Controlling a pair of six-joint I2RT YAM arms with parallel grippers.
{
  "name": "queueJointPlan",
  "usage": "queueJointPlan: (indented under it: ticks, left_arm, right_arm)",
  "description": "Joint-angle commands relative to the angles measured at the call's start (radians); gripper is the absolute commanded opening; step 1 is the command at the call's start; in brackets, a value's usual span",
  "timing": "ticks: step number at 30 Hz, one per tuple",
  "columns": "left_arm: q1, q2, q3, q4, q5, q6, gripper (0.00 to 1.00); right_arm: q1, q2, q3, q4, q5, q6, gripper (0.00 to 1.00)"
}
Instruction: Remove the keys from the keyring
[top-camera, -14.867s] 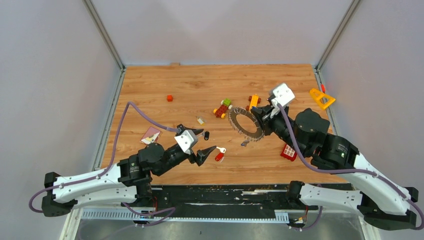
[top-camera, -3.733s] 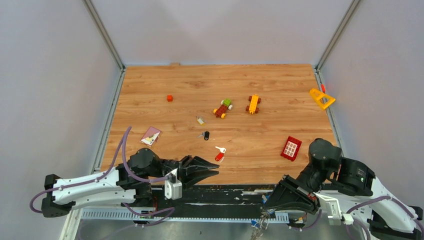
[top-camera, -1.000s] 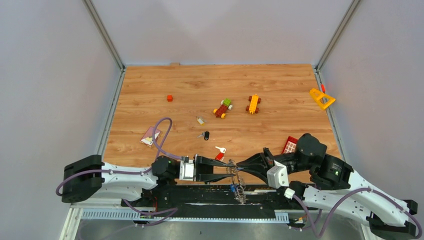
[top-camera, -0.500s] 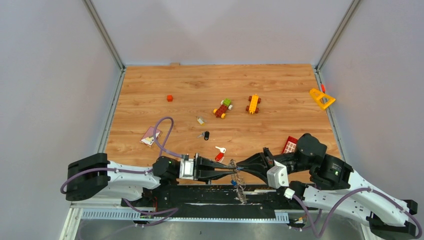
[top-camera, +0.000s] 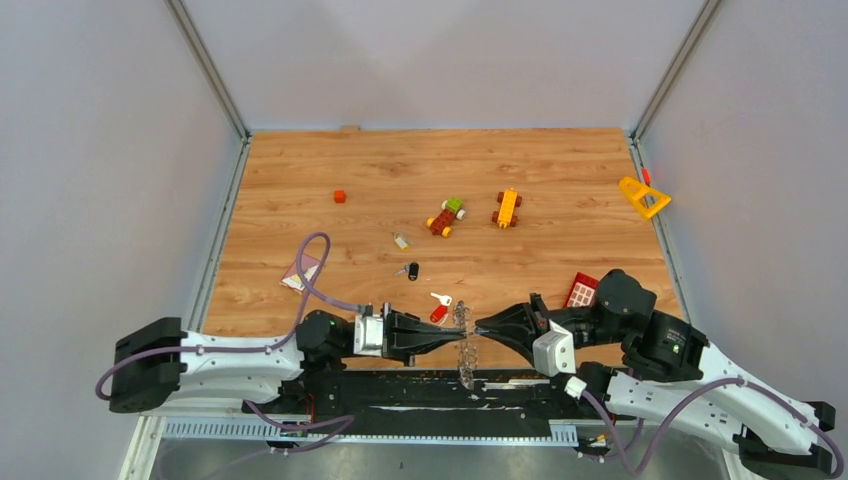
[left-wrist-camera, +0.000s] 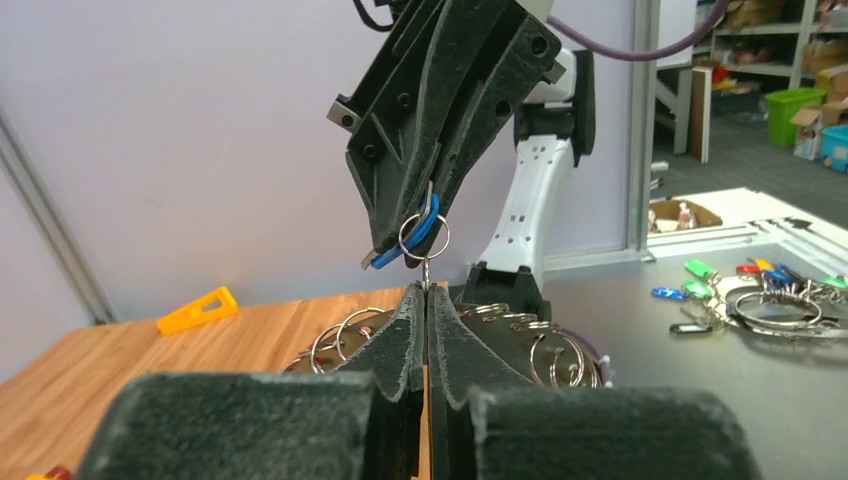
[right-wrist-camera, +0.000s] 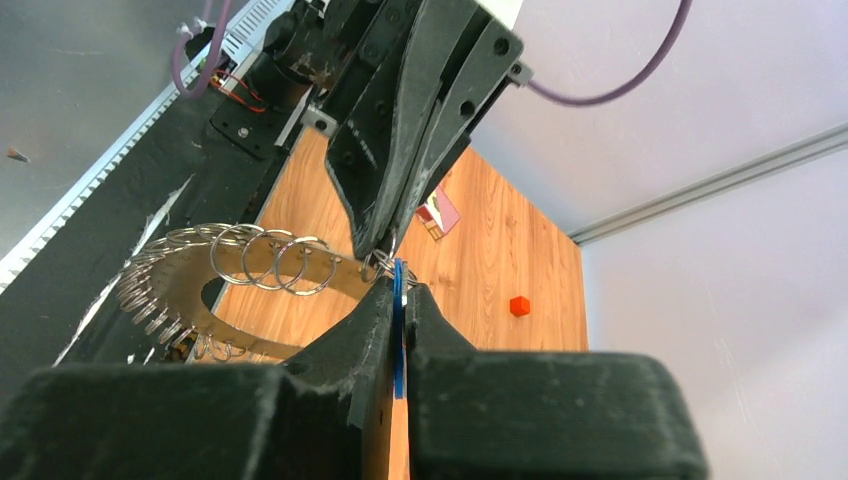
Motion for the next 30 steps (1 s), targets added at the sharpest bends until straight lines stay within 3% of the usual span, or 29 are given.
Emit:
queueJointPlan:
  ticks: [1,6,11,22,30]
  left_arm:
    - [-0.001,-0.149,0.092,-0.441,-0.064,0.092,0.00]
    - [-0.001,-0.264,0.207,-0.821,-0.156,0.182,0.00]
    - [-0.001,-0.290,0.302,-1.049,-0.226,0.258,0.00]
    - [-0.001,-0.217,0.448,-1.300,-0.363,0.296,0.00]
    - [-0.002,-0.109,0.572,-1.479,-0.386,0.300,0.00]
  right_arm:
    - [-0.001,-0.018,0.014,-0.001,0.060,-0.036,0.00]
    - [-0.002,-0.004,0.019,-0.032,0.097,-0.029,0.00]
    - [-0.001,0.035,0.018,-0.025,0.099,0.050,0.00]
    - [-0.002,0.122,0.024,0.008,0.156,0.248,0.00]
    - [-0.001,0.132,0.036,-0.020,0.195,0.182,0.00]
